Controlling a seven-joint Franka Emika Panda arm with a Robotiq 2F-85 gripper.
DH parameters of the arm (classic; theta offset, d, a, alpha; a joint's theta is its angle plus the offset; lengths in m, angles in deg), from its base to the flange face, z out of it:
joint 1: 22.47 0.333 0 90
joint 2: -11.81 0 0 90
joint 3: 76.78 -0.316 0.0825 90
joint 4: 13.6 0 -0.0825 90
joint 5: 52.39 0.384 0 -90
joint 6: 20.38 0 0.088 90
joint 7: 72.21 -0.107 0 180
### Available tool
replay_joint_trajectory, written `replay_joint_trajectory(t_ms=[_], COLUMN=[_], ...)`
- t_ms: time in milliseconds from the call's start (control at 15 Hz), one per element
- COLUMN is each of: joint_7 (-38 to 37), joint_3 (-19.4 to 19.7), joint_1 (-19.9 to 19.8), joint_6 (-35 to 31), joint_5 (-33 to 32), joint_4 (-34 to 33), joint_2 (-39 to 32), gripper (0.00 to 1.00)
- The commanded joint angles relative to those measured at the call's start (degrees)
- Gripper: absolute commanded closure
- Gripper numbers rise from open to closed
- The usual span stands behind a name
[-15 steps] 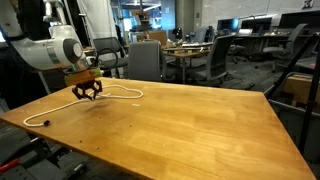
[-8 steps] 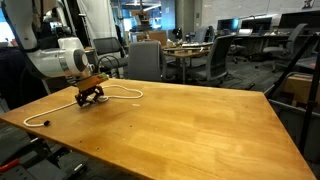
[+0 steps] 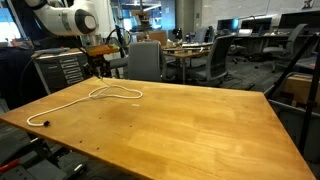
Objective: Form a loose knot using the white rope
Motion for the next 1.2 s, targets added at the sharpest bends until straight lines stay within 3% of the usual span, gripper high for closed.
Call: replay_joint_trajectory(t_ms=[0,400,467,533,667,733,800,933,1000,1133], joint_7=[0.94,-3.03,-3.38,-3.32,-2.72,-2.80,-2.80,-2.81,-2.81,-6.43], joint_3=[2.65,5.94,6.08,5.96,5.62,6.08,6.12,6.20,6.20,7.79], joint_1=[4.57,11.63,12.20,12.30,11.67,12.25,12.23,12.21,12.25,10.59], joint_6=[9.61,23.38,24.84,25.96,27.43,23.99,24.18,24.16,24.16,24.54], joint_5=[4.52,5.54,5.79,6.40,7.78,6.36,6.46,6.44,6.44,7.99], joint_4=[-13.16,-29.13,-30.88,-32.15,-32.36,-29.02,-29.35,-29.15,-29.16,-25.70], joint_2=[-3.67,-14.25,-15.71,-16.83,-17.07,-15.92,-16.42,-16.55,-16.55,-16.00], gripper=[0.96,0.96,0.81,0.60,0.56,0.49,0.67,0.51,0.24,0.19])
